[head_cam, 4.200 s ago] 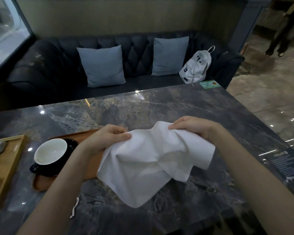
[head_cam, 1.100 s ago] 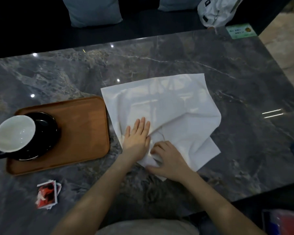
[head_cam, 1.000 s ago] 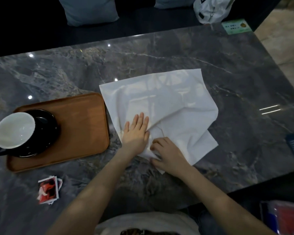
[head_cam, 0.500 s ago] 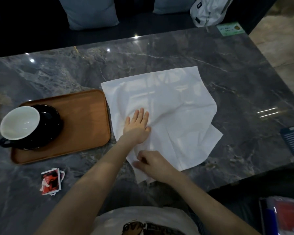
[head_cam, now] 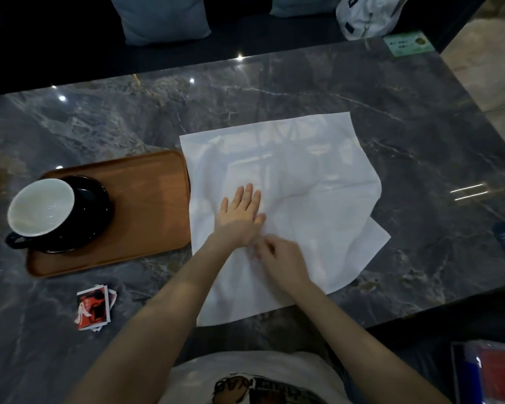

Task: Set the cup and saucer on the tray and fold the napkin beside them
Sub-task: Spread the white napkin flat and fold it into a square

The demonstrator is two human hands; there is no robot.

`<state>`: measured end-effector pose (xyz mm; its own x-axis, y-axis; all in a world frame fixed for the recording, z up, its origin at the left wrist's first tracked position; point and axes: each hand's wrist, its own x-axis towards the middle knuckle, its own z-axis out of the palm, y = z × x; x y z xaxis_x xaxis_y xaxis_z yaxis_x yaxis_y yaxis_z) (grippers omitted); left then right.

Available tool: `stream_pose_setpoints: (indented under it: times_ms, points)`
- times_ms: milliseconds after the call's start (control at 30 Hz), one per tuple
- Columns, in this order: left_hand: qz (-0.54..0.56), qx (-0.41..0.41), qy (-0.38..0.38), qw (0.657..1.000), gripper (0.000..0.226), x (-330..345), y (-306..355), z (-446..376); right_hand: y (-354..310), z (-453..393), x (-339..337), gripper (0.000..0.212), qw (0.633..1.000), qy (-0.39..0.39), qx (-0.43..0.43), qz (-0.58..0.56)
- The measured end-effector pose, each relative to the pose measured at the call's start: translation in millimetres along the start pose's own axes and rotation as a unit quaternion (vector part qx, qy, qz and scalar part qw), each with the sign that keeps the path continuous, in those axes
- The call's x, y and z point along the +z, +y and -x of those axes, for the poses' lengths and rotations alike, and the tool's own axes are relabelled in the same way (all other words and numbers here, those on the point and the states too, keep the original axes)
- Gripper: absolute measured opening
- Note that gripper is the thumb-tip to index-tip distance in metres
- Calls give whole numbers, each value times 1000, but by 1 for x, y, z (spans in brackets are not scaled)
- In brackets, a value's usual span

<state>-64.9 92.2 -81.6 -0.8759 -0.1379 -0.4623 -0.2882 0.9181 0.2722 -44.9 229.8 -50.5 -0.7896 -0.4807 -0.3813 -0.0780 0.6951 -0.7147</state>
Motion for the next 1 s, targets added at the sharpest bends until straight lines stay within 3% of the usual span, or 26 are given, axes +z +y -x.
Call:
stream_pose_setpoints:
  times_ms: [67, 100, 167, 267, 400, 533, 700, 833, 933, 1000]
  points:
    - [-17, 1, 12, 1000, 57, 4, -1, 1, 14, -13, -10, 37, 987, 122, -56, 90]
    - [-25, -1, 20, 999, 58, 6, 0, 1, 21, -21, -14, 45, 976, 132, -75, 155]
    - [-23, -12, 38, 999, 59, 11, 5, 3, 31, -37, -20, 54, 958, 75, -69, 270]
    - [-8, -22, 52, 998, 60, 16, 12, 1, 52, -54, -26, 61, 943, 4, -21, 331]
    - [5, -16, 56, 998, 60, 15, 15, -7, 69, -61, -30, 75, 934, 29, -38, 354]
    - [7, -46, 115, 992, 58, 26, 3, -1, 74, -62, -33, 74, 931, 45, -49, 359]
    - [7, -74, 110, 991, 59, 30, -4, 6, 70, -60, -37, 74, 940, 14, -43, 338]
    - [8, -66, 189, 980, 52, 19, 25, 17, 57, -63, -59, 56, 976, -29, -41, 214]
    - [29, 25, 119, 992, 60, 28, 55, 31, 49, -51, -81, 34, 994, 90, -45, 34]
    - [16, 62, 90, 994, 65, 30, 74, 36, 54, -40, -94, 24, 979, 201, -43, 22]
